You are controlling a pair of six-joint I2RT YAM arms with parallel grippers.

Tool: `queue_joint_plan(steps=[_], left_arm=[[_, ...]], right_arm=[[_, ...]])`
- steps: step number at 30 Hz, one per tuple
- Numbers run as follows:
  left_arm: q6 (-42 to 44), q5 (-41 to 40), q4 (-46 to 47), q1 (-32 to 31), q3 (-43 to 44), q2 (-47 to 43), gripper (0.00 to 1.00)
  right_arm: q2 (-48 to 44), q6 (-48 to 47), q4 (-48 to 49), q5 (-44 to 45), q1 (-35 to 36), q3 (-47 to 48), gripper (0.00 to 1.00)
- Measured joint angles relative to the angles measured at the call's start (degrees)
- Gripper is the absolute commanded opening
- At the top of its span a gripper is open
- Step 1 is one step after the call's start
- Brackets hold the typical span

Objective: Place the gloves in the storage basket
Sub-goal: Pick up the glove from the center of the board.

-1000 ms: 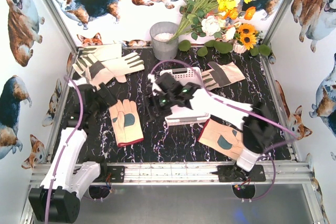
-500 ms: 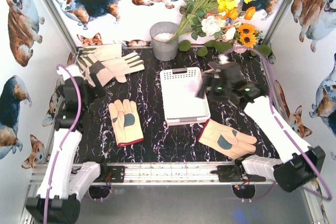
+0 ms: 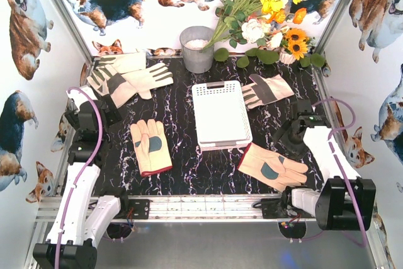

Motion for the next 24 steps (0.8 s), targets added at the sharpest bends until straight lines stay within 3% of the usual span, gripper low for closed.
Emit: queue_joint_plan(steps=[10, 17, 24], left_arm=[[-0.04, -3.32, -0.22, 0.02, 0.0, 0.35, 1.0], [-0.04, -3.69, -0.24, 0.02, 0.0, 0.96, 1.0], [-0.04, -3.72, -0.24, 0.02, 0.0, 0.96, 1.0]], right_arm=[[8.79, -0.96, 3.13, -6.1, -0.09, -2.93, 0.56], [14.47, -2.16, 4.72, -10.01, -0.09, -3.04, 0.54], [14.56, -3.23, 4.24, -9.01, -0.5, -3.58, 0.19]])
